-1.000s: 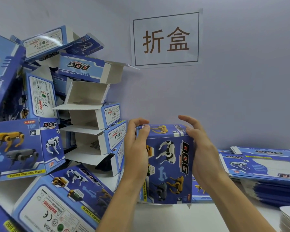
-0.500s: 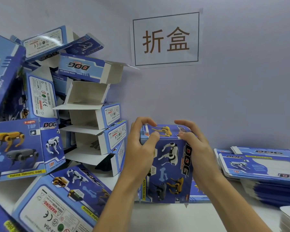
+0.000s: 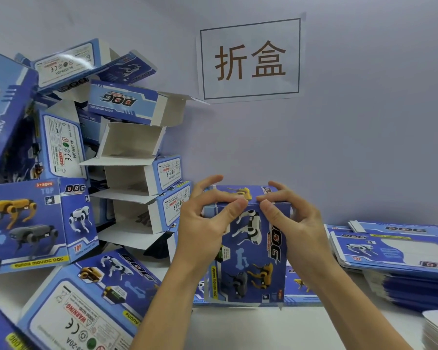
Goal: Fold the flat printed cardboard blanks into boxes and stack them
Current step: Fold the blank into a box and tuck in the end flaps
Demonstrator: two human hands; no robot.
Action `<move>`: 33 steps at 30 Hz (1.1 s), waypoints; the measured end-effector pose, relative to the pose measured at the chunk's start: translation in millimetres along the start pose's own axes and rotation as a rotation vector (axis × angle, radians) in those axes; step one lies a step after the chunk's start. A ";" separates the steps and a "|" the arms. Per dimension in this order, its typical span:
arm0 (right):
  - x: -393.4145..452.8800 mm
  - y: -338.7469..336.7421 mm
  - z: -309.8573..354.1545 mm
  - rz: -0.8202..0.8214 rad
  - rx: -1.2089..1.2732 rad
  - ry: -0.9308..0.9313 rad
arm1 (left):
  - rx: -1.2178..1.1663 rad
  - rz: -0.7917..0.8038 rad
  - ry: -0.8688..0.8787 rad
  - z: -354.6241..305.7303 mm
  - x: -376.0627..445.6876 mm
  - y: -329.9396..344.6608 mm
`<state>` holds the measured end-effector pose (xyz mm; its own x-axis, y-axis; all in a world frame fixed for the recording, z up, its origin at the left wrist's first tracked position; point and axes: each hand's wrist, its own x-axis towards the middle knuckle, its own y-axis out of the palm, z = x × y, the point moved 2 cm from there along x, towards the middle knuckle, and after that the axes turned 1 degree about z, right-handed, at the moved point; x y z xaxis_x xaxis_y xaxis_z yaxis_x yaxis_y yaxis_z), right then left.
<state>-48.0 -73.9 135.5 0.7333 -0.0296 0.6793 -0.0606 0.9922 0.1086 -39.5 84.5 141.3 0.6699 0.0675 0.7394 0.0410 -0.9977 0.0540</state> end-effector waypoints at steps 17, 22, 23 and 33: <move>4.2 -3.1 -2.4 -0.224 -0.282 -0.132 | 0.208 -0.010 -0.048 9.0 6.5 -11.1; 3.6 5.0 -0.4 -0.215 -0.117 -0.136 | -0.011 -0.249 -0.219 31.6 6.7 -11.2; 3.8 7.6 -0.9 -0.113 -0.064 -0.028 | -0.029 -0.321 -0.266 36.9 5.8 -12.1; -4.9 6.2 -39.1 0.210 -0.447 0.684 | -0.442 -0.544 -0.438 53.7 -4.5 1.0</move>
<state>-25.4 -62.9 104.5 0.9940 0.0979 0.0485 -0.0735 0.9275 -0.3666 -2.7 82.8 102.0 0.8726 0.4410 0.2102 0.2087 -0.7255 0.6558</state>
